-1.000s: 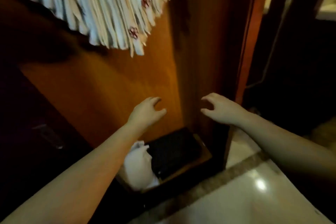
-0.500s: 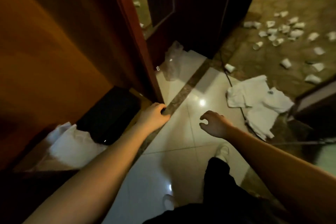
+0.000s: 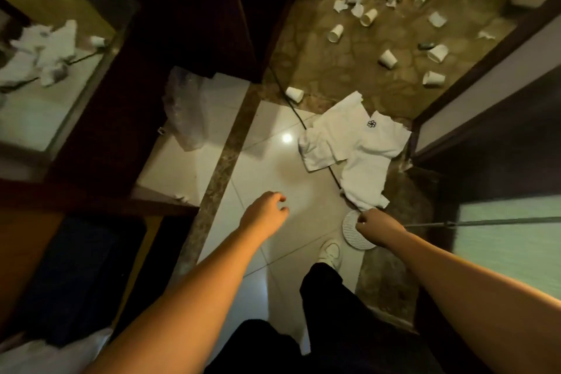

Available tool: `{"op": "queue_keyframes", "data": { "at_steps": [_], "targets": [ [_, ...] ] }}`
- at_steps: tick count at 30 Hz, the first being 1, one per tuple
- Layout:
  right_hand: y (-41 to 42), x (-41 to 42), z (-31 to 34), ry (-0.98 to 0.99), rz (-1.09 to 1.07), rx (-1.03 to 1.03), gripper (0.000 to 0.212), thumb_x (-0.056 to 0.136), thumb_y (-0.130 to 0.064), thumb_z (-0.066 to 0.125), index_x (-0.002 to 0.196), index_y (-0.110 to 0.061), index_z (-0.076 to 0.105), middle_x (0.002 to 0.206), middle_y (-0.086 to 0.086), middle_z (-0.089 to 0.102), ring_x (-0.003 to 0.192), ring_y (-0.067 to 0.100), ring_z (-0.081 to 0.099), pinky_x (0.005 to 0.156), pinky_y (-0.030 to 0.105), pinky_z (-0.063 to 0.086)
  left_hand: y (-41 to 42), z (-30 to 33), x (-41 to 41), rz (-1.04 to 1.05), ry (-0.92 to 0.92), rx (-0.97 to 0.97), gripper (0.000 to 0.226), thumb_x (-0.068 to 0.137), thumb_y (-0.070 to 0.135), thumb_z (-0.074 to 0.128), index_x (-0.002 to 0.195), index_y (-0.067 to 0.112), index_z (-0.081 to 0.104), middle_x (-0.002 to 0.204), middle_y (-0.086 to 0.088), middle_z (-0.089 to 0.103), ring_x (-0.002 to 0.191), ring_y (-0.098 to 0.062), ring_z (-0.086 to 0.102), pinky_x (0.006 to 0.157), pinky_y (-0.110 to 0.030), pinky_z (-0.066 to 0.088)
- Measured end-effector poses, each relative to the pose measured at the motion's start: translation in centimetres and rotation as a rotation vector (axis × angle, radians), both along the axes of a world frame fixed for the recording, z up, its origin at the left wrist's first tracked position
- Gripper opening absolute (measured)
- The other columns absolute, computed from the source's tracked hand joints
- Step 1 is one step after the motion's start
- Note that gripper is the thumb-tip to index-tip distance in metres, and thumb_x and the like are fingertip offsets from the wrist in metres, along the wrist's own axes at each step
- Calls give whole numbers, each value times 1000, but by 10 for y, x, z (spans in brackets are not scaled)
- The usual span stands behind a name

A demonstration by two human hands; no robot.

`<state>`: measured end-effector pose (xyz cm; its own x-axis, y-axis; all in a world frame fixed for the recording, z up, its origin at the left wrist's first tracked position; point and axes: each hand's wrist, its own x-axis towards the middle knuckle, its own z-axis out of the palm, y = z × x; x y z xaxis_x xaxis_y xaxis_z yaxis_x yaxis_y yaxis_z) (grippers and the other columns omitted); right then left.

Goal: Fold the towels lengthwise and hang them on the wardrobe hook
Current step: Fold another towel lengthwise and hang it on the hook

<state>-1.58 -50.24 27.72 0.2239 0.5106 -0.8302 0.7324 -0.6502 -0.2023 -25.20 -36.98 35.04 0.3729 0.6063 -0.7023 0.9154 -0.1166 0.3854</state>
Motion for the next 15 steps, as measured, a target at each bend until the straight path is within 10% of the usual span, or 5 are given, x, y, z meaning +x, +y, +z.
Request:
{"op": "queue_keyframes", "data": {
  "at_steps": [11, 15],
  "targets": [
    [22, 105, -189, 43, -446, -92, 32, 92, -19, 54, 62, -17, 45, 64, 1, 44, 71, 21, 50, 56, 29, 33, 82, -202, 155, -199, 52, -102, 37, 97, 25, 53, 132, 16, 59, 134, -5, 56, 118, -22, 55, 92, -27, 41],
    [29, 121, -290, 70, -530, -174, 22, 94, -23, 56, 95, -6, 70, 99, 13, 68, 99, 29, 64, 76, 27, 43, 93, -321, 189, -389, 125, -139, 37, 97, 27, 50, 131, 15, 59, 132, -7, 57, 118, -25, 55, 96, -33, 45]
  ]
}}
